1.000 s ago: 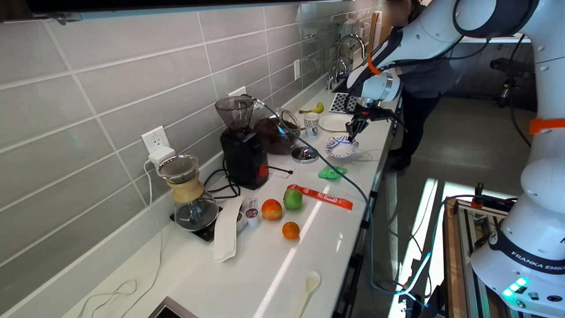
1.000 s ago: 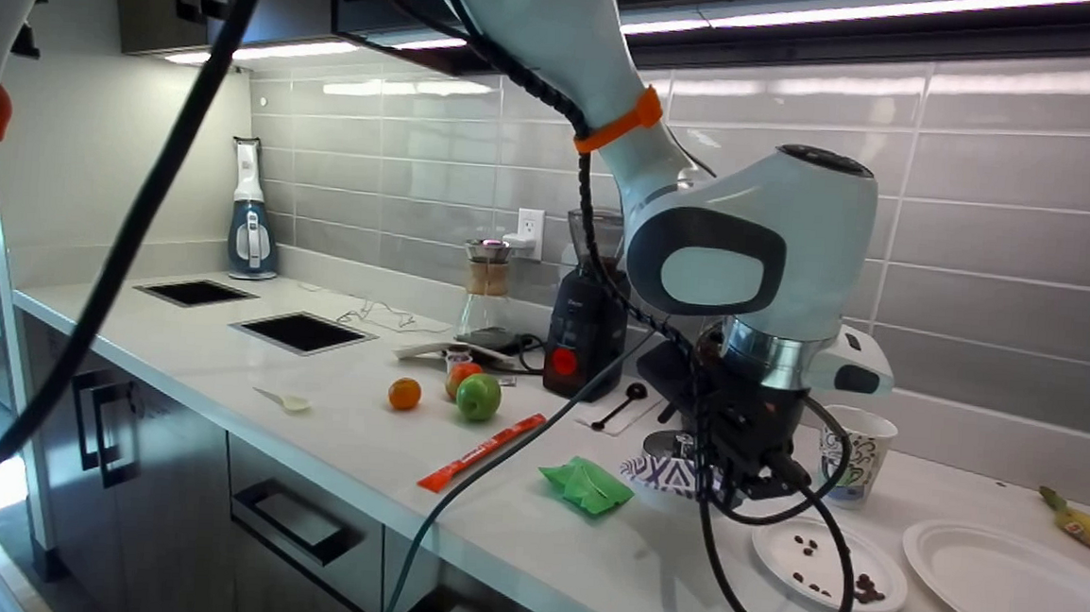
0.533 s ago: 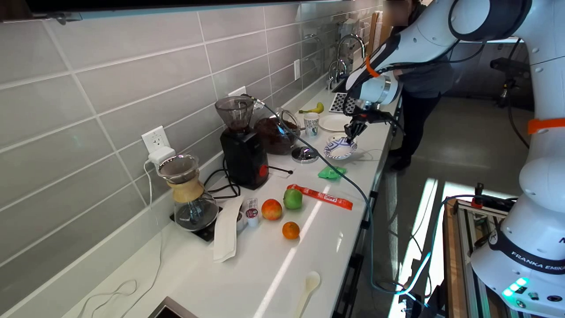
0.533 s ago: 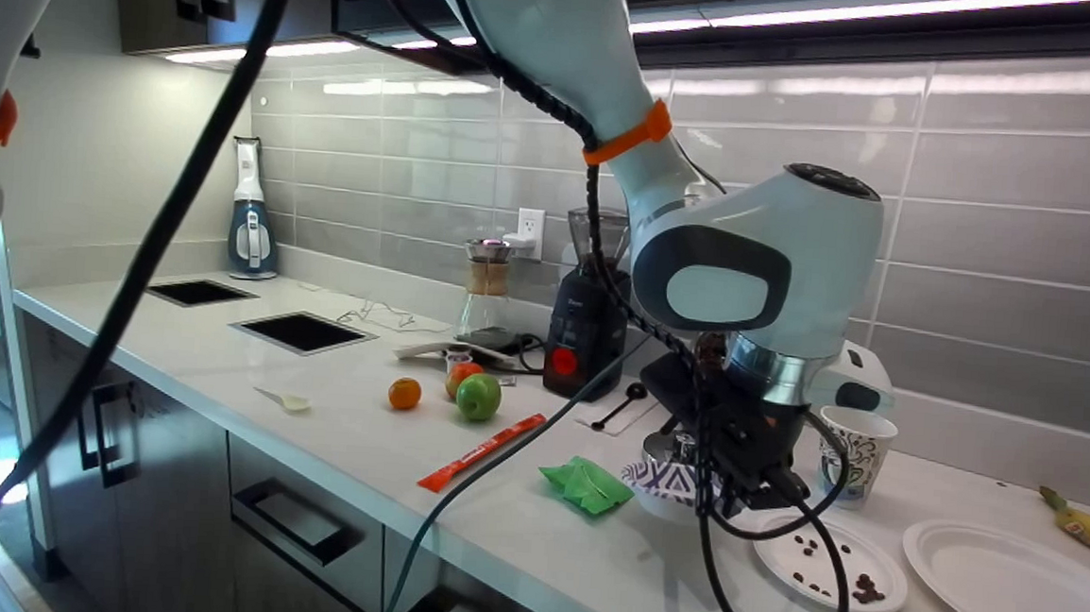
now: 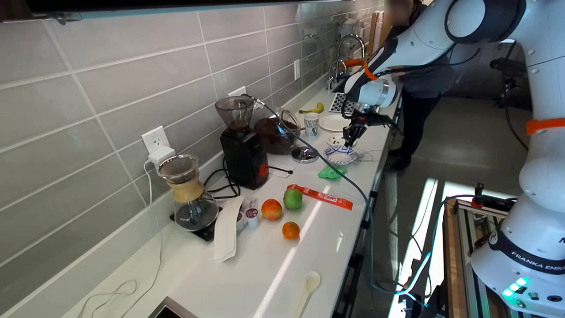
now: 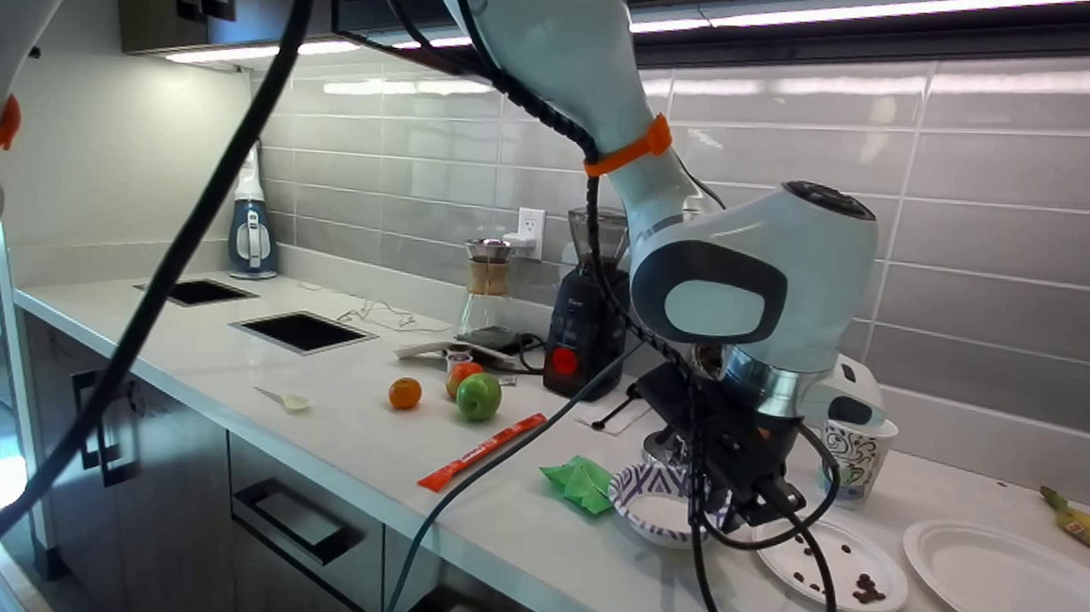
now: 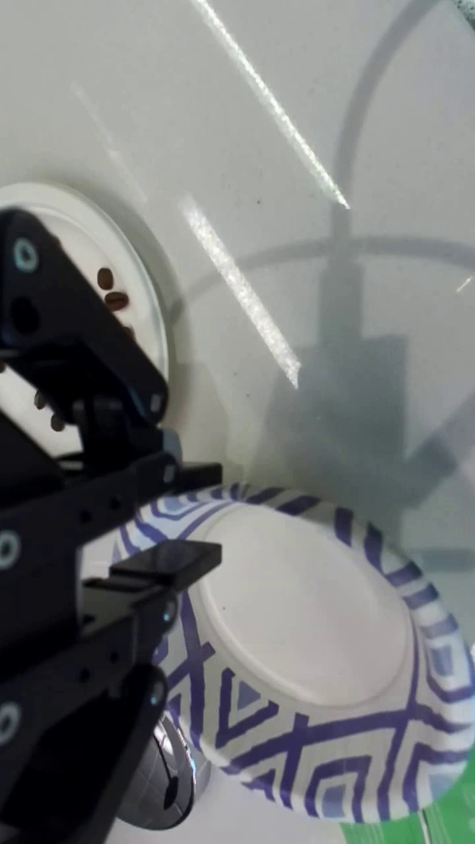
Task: Pick up the bowl and pour it's contents on the plate
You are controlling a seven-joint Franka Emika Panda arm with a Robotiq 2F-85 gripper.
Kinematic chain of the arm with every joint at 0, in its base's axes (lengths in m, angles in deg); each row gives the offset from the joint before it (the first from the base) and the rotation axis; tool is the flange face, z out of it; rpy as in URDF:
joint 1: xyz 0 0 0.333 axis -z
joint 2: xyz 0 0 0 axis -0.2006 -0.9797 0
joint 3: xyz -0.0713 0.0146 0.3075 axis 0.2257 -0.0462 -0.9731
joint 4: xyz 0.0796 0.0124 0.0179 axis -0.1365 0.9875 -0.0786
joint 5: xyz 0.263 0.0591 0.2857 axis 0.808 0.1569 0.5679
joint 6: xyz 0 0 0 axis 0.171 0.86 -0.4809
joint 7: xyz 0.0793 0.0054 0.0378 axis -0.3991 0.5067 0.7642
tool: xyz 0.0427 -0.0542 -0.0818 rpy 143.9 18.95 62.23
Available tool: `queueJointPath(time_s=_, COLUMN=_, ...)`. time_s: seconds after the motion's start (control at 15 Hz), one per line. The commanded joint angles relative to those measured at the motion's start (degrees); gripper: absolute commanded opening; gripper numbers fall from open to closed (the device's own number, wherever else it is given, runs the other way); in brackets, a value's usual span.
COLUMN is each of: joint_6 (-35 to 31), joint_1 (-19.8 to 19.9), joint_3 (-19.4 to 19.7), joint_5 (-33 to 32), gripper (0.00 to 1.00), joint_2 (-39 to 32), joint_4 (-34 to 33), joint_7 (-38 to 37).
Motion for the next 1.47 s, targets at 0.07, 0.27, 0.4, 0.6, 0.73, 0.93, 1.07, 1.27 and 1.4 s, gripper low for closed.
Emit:
queueJointPath(time_s=0.07, joint_6=1.44, joint_1=0.21, joint_3=-0.01, joint_5=-0.69, gripper=0.66, joint_2=-0.84, joint_4=-1.22, joint_7=-1.76)
queueJointPath(time_s=0.27, joint_6=1.23, joint_1=-0.05, joint_3=0.36, joint_5=-1.34, gripper=0.88, joint_2=-0.06, joint_4=-0.81, joint_7=-2.63)
queueJointPath(time_s=0.4, joint_6=1.52, joint_1=-0.14, joint_3=0.54, joint_5=-1.80, gripper=1.00, joint_2=0.85, joint_4=-0.49, joint_7=-2.90)
queueJointPath(time_s=0.6, joint_6=1.57, joint_1=-0.97, joint_3=1.54, joint_5=-3.61, gripper=1.00, joint_2=3.10, joint_4=0.34, joint_7=-3.49)
queueJointPath(time_s=0.73, joint_6=1.58, joint_1=-1.79, joint_3=2.41, joint_5=-5.93, gripper=1.00, joint_2=4.98, joint_4=0.86, joint_7=-3.88)
queueJointPath(time_s=0.93, joint_6=3.26, joint_1=-3.27, joint_3=3.76, joint_5=-11.32, gripper=1.00, joint_2=8.07, joint_4=1.27, joint_7=-3.65)
queueJointPath(time_s=1.07, joint_6=6.62, joint_1=-4.58, joint_3=4.70, joint_5=-15.02, gripper=1.00, joint_2=10.19, joint_4=1.08, joint_7=-3.12)
queueJointPath(time_s=1.27, joint_6=12.42, joint_1=-7.33, joint_3=5.99, joint_5=-19.83, gripper=1.00, joint_2=13.84, joint_4=1.09, joint_7=-2.00)
queueJointPath(time_s=1.4, joint_6=15.46, joint_1=-9.59, joint_3=7.10, joint_5=-23.01, gripper=1.00, joint_2=16.05, joint_4=1.29, joint_7=-2.14)
